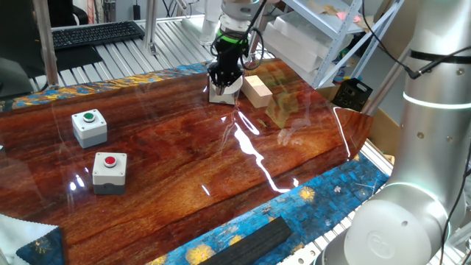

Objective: Take the roll of paper down from the shelf

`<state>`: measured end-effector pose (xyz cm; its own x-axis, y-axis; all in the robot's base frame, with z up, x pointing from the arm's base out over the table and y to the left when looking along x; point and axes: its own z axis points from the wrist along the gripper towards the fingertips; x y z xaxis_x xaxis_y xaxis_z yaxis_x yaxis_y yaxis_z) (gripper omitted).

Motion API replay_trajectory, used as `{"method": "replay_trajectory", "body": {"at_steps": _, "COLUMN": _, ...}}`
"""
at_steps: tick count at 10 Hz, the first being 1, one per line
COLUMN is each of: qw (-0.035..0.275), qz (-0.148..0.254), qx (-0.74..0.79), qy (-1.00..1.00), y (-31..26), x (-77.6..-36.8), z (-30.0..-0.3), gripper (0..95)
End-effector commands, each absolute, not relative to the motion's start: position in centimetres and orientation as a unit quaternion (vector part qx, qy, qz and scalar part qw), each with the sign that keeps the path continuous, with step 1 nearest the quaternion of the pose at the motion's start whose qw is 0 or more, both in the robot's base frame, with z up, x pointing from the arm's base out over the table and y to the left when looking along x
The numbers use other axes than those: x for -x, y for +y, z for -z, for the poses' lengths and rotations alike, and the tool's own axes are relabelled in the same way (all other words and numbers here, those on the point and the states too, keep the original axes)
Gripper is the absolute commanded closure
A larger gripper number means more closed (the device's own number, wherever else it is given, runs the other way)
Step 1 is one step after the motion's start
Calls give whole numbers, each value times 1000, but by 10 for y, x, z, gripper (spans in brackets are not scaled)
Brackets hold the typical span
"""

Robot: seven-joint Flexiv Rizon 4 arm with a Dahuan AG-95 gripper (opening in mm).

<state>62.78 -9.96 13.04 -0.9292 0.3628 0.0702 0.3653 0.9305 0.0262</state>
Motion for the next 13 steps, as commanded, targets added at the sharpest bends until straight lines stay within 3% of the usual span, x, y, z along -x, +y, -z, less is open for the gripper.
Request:
{"method": "replay_trajectory", "body": {"at_steps": 1, "qw": 28, "qz": 12, "qx": 194, "qy": -981, "y": -107, "x": -638, "z": -127, "gripper": 950}}
{"method": "replay_trajectory", "body": {"at_steps": 9, "qw": 25, "qz": -7, "qx": 256, "qy": -966, "y": -127, "x": -659, "z": -110, "gripper": 950}}
{"method": "replay_trajectory", "body": {"at_steps": 10, "qw": 25, "qz": -11, "qx": 260, "qy": -965, "y": -130, "x": -662, "z": -109, "gripper": 760}}
{"method": "replay_trajectory", "body": {"at_steps": 12, "qw": 30, "qz": -12, "qx": 260, "qy": -965, "y": -140, "x": -669, "z": -108, "gripper": 760}}
{"method": "replay_trajectory", "body": {"at_steps": 13, "qw": 34, "qz": -16, "qx": 263, "qy": -964, "y": -142, "x": -671, "z": -107, "gripper": 570}}
